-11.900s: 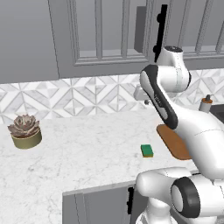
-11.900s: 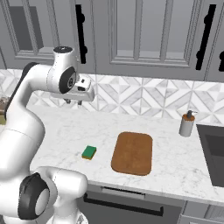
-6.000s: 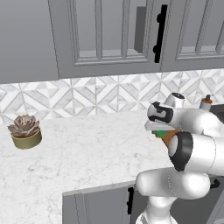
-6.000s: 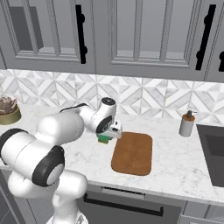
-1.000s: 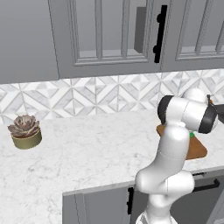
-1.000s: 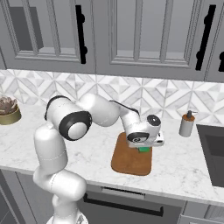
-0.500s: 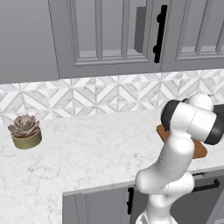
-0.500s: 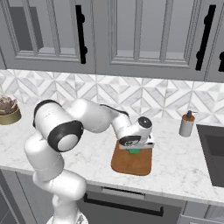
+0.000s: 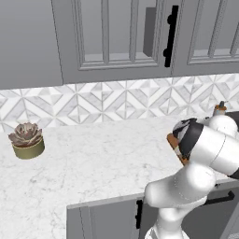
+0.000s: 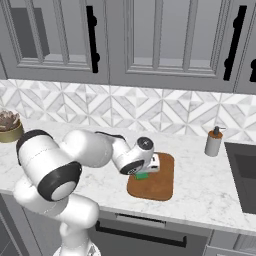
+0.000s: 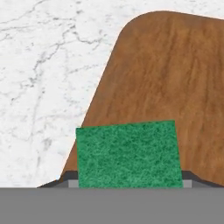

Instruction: Pick up the sponge from the counter and clean the cutting board by briefly scrubbing or pressing down on the cutting board. Once finished, release the sponge.

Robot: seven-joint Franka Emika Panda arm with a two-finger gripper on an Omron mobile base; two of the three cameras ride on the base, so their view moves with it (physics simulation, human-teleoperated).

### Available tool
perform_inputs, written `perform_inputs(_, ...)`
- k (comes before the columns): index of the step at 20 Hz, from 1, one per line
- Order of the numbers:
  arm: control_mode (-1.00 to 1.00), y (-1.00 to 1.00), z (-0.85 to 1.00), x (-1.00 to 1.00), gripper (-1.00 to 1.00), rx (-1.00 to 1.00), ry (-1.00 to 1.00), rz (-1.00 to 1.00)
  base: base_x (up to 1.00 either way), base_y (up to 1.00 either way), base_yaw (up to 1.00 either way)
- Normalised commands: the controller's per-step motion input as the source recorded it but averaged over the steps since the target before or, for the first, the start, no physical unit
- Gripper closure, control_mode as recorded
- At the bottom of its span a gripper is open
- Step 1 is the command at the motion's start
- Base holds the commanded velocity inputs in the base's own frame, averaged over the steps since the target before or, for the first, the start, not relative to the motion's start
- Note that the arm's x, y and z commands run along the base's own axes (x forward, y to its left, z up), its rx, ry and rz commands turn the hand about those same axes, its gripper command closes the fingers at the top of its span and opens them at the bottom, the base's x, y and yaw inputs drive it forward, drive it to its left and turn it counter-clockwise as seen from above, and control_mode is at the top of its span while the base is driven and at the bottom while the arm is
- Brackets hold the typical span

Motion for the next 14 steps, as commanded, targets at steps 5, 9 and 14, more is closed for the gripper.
perform_inputs(5, -1.00, 0.47, -0.12, -0.36, 1.00, 0.01, 0.00, 0.00, 0.00, 0.00, 0.00)
perform_inputs(9, -1.00, 0.04, -0.32, -0.62, 1.00, 0.02, 0.00, 0.00, 0.00, 0.00, 0.00)
perform_inputs(14, -1.00, -0.25, -0.31, -0.15, 1.00, 0.00, 0.00, 0.00, 0.00, 0.00, 0.00)
